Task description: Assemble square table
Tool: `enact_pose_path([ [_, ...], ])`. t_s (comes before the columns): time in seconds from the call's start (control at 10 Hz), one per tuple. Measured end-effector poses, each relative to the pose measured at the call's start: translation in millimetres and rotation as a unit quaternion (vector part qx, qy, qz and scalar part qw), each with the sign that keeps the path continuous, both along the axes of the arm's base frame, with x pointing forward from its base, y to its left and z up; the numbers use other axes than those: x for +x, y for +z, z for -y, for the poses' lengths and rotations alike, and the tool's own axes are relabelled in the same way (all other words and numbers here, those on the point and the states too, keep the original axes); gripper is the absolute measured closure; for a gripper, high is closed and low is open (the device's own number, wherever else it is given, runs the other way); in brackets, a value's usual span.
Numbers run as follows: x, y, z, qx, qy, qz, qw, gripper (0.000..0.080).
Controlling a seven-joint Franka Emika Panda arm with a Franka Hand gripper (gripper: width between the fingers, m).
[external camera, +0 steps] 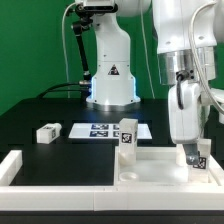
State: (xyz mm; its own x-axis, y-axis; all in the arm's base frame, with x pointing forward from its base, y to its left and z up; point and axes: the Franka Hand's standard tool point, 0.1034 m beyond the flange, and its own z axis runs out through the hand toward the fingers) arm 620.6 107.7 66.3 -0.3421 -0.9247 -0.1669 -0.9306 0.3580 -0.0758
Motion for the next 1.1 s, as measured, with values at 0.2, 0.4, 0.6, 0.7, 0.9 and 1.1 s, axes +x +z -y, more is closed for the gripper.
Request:
enact_pose_path([
  [0.2,2.7,20.8,15.5,0.0,0.031,0.019,0.999,0.0152],
  [0.4,11.7,51.5,39.1,-0.001,0.03,0.042,0.999,0.0151],
  [0.6,14.8,53.9,40.1,0.0,0.03,0.042,0.999,0.0151],
  [0.7,14.5,53.4,40.2,0.0,0.03,0.042,0.999,0.0151],
  [0.9,14.4,53.0,40.2,0.0,0.03,0.042,0.999,0.0151],
  [1.1,12.8,51.8,42.5,-0.002,0.037,0.042,0.998,0.0151],
])
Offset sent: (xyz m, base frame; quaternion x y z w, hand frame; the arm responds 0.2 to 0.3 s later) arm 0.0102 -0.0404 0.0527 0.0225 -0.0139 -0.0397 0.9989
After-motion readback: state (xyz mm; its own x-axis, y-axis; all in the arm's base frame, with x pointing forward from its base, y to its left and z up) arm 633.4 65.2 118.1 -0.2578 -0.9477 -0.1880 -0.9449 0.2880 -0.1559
